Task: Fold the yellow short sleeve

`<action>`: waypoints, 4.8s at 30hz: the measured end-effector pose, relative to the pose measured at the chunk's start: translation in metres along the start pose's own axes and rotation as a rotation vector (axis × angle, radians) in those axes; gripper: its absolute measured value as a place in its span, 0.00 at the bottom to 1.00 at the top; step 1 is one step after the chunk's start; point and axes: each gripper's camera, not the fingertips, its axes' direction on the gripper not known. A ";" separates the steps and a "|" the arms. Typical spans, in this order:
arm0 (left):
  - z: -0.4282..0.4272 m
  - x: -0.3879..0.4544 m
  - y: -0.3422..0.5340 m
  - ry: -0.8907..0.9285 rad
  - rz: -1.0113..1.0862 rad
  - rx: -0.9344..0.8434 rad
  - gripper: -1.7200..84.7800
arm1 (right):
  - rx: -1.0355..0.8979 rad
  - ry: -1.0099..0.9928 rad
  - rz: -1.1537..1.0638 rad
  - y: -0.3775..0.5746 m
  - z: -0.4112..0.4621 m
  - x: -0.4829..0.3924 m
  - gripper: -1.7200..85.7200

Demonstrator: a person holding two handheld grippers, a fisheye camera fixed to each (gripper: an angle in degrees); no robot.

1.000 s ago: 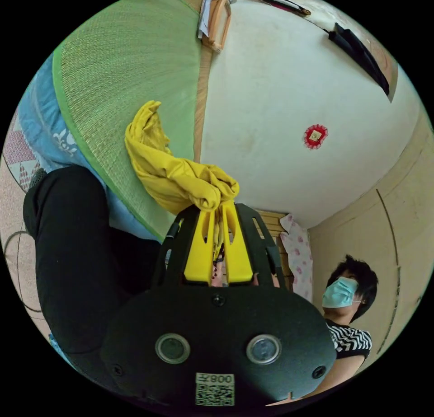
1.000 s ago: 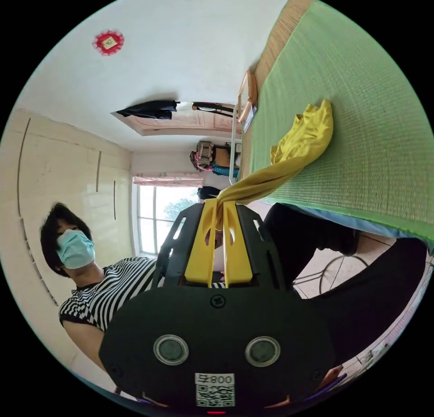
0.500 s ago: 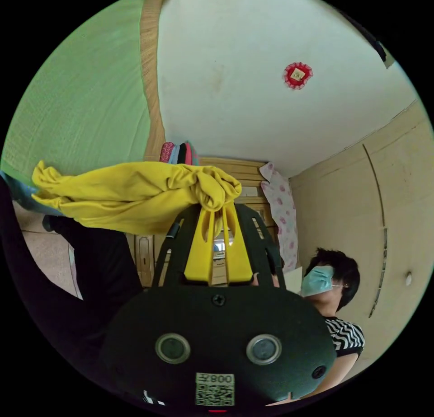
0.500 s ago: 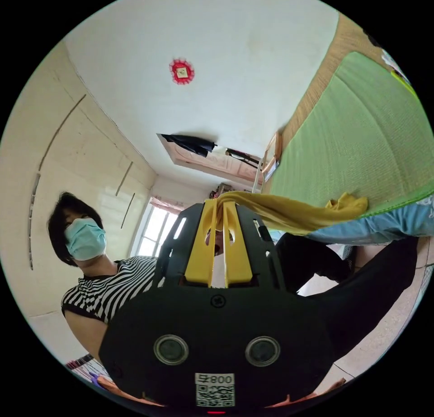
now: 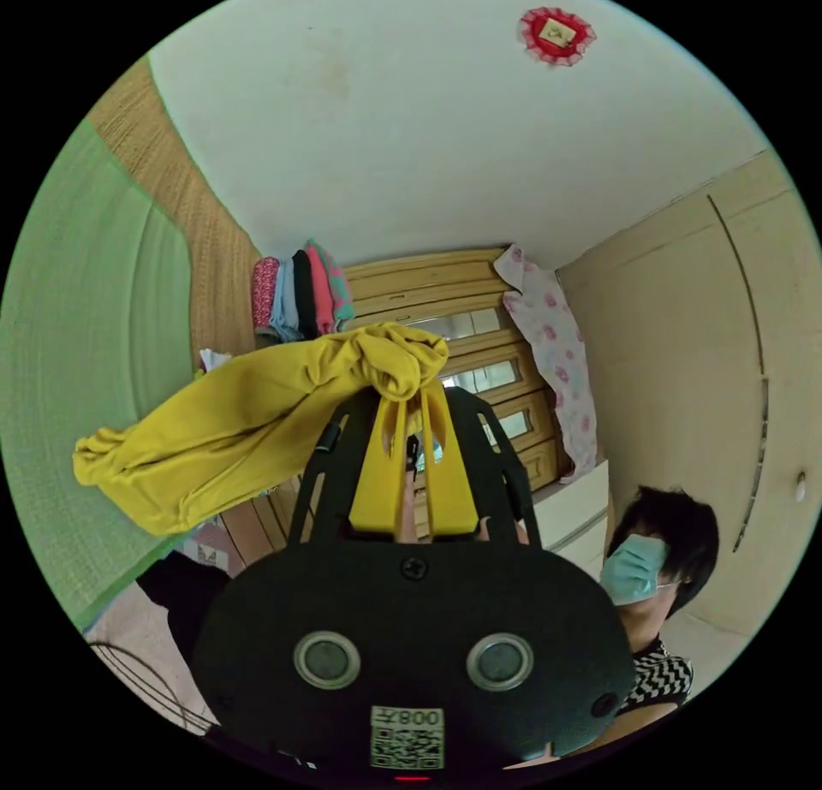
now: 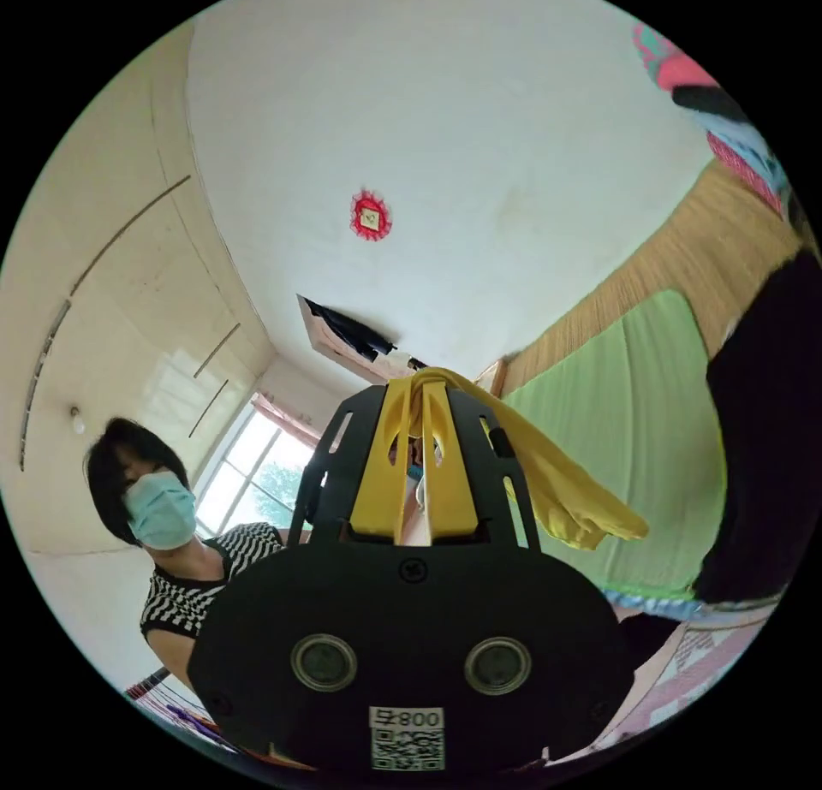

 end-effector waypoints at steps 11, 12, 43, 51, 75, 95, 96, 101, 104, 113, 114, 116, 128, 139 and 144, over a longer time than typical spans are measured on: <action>0.259 0.115 -0.052 0.021 0.185 -0.245 0.06 | 0.127 0.330 -0.110 -0.071 -0.255 0.037 0.04; 0.271 0.110 -0.048 0.013 0.159 -0.266 0.06 | 0.126 0.359 -0.084 -0.063 -0.268 0.050 0.04; 0.538 0.212 0.009 -0.351 -0.009 -0.793 0.05 | 0.043 0.760 0.543 0.136 -0.495 0.342 0.04; 0.544 0.251 0.014 -0.271 -0.081 -0.857 0.03 | 0.114 0.731 0.550 0.147 -0.509 0.332 0.04; 0.542 0.350 -0.022 -0.434 0.261 -0.859 0.02 | -0.160 1.055 -0.055 0.101 -0.185 0.121 0.02; 0.504 0.341 -0.073 -0.678 0.449 -0.720 0.02 | -0.116 1.234 -0.132 0.034 -0.070 0.030 0.02; 0.504 0.342 -0.073 -0.675 0.460 -0.719 0.02 | -0.112 1.234 -0.129 0.030 -0.069 0.026 0.02; 0.511 0.316 -0.061 -0.756 0.492 -0.839 0.02 | -0.076 1.256 -0.114 -0.009 -0.068 -0.013 0.02; 0.500 0.301 -0.055 -0.722 0.480 -0.830 0.02 | -0.006 1.226 -0.131 -0.029 -0.073 -0.051 0.02; 0.452 0.276 -0.024 -0.583 0.471 -0.803 0.02 | -0.026 1.126 -0.069 -0.094 -0.074 -0.078 0.02; 0.446 0.274 -0.022 -0.572 0.472 -0.800 0.02 | -0.021 1.124 -0.063 -0.100 -0.076 -0.082 0.02; 0.420 0.267 -0.012 -0.525 0.476 -0.794 0.02 | -0.022 1.142 -0.057 -0.120 -0.082 -0.101 0.02; 0.271 0.196 0.102 -0.755 0.465 -0.934 0.02 | 0.174 1.062 -0.081 -0.224 -0.117 -0.238 0.02; 0.269 0.153 0.201 -0.896 0.697 -1.083 0.02 | 0.064 0.951 -0.110 -0.309 -0.061 -0.373 0.02; 0.278 0.136 0.232 -0.938 0.677 -1.159 0.02 | 0.030 0.972 -0.164 -0.316 -0.055 -0.484 0.02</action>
